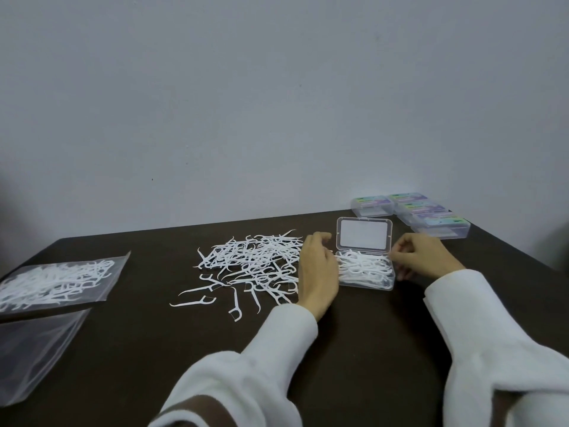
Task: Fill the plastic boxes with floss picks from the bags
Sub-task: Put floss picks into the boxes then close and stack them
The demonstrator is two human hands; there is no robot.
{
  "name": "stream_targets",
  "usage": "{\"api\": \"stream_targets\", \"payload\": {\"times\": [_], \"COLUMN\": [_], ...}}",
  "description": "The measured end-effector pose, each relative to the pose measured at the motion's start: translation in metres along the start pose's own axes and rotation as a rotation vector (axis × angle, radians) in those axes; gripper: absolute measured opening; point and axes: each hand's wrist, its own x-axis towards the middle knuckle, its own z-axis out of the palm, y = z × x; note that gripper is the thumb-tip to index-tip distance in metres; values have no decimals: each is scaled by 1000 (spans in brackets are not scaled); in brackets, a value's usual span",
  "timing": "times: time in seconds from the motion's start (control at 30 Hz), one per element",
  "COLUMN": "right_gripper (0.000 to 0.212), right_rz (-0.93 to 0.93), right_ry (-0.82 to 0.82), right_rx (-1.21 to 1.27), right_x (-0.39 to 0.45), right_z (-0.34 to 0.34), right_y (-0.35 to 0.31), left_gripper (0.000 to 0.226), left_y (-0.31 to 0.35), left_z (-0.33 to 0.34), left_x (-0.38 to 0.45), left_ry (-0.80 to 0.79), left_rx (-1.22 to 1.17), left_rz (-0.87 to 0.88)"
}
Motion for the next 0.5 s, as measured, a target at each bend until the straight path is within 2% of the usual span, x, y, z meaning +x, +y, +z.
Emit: {"api": "stream_targets", "payload": {"times": [0.07, 0.13, 0.23, 0.3, 0.4, 0.5], "right_gripper": [10, 10, 7, 3, 11, 17], "right_rz": [29, 29, 10, 5, -7, -33], "right_ry": [-27, -30, -16, -22, -17, -20], "right_rx": [31, 35, 74, 92, 117, 83], "right_x": [1, 2, 3, 3, 5, 6], "right_z": [2, 4, 9, 12, 14, 13], "right_y": [0, 0, 0, -1, -1, -1], "left_gripper": [38, 40, 39, 46, 52, 54], "left_y": [5, 9, 13, 11, 13, 10], "left_z": [2, 4, 5, 5, 4, 6], "left_x": [-1, -3, -7, -5, -7, -7], "left_ry": [-71, -191, -283, -345, -438, -479], "left_rx": [-25, -54, -48, 15, 159, 200], "left_rz": [-131, -190, -164, -155, -101, -75]}}
